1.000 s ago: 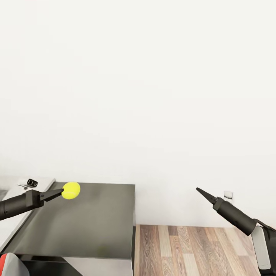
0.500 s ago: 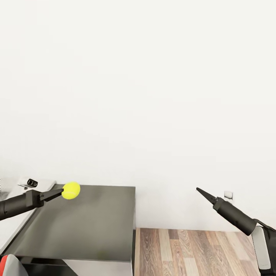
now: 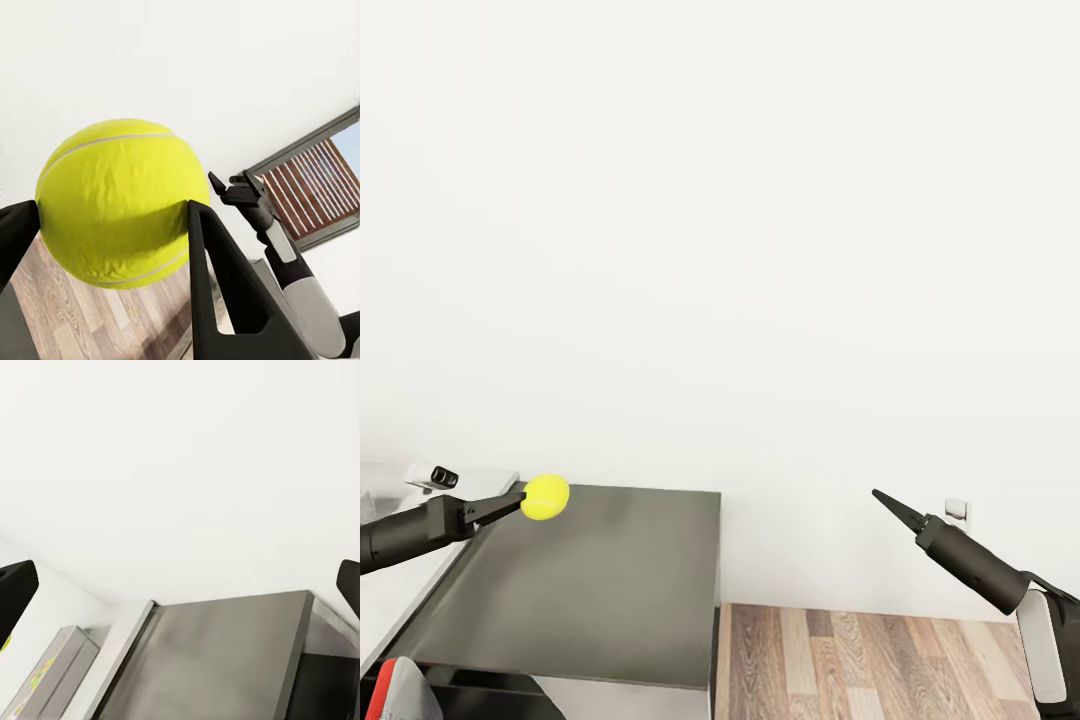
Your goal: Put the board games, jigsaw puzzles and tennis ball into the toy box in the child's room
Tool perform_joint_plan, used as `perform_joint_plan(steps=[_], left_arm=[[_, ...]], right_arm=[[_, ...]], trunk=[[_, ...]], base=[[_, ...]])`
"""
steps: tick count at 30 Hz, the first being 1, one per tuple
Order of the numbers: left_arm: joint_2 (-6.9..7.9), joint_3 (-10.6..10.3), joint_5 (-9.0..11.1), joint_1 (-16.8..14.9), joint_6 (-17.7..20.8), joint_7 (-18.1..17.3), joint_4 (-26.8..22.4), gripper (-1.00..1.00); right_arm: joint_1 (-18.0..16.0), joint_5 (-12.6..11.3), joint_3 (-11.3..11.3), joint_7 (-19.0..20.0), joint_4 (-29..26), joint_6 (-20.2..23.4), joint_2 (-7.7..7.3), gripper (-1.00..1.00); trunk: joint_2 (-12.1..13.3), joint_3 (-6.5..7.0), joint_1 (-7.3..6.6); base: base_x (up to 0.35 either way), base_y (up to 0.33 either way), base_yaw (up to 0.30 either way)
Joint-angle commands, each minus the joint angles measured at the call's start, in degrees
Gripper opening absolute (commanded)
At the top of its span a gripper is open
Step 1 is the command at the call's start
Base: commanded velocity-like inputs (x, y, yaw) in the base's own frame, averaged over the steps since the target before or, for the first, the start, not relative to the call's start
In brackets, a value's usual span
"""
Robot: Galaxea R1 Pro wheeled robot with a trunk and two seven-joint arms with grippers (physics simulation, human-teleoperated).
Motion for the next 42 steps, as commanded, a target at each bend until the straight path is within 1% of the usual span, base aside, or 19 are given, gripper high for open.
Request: perform_joint_plan(steps=[1,8,12,20,32,42], left_arm=[[0.00,0.0,0.0,-0.1,0.3,-0.2,0.0,-1.00],[0.05,0.1,0.0,-0.1,0.3,-0.2,0.0,-1.00],[-0.06,0.1,0.0,-0.1,0.3,-0.2,0.0,-1.00],[-0.10,0.1,0.0,-0.1,0.3,-0.2,0.0,-1.00],[-0.23,0.1,0.0,-0.1,0.3,-0.2,0.0,-1.00],[-0.37,0.1,0.0,-0.1,0.3,-0.2,0.0,-1.00]], right_arm=[[0.0,-0.2,0.0,0.0,0.0,0.4,0.00,1.00],[0.0,-0.2,0.0,-0.2,0.1,0.3,0.11,1.00],[0.0,-0.2,0.0,-0.3,0.0,0.3,0.09,1.00],[0.0,-0.1,0.0,-0.5,0.3,0.2,0.19,1.00],[0.0,0.4,0.2,-0.5,0.4,0.1,0.32,1.00],[0.0,0.6,0.2,-0.6,0.5,0.1,0.25,1.00]], trunk=[[-0.1,-0.09,0.04],[-0.1,-0.01,0.04],[-0.1,-0.01,0.04],[-0.1,0.00,0.04],[-0.1,0.00,0.04],[-0.1,0.00,0.04]], base=[[0.000,0.000,0.054],[0.000,0.000,0.028],[0.000,0.000,0.134],[-0.010,-0.003,0.261],[-0.018,-0.182,0.282],[0.000,-0.033,0.289]])
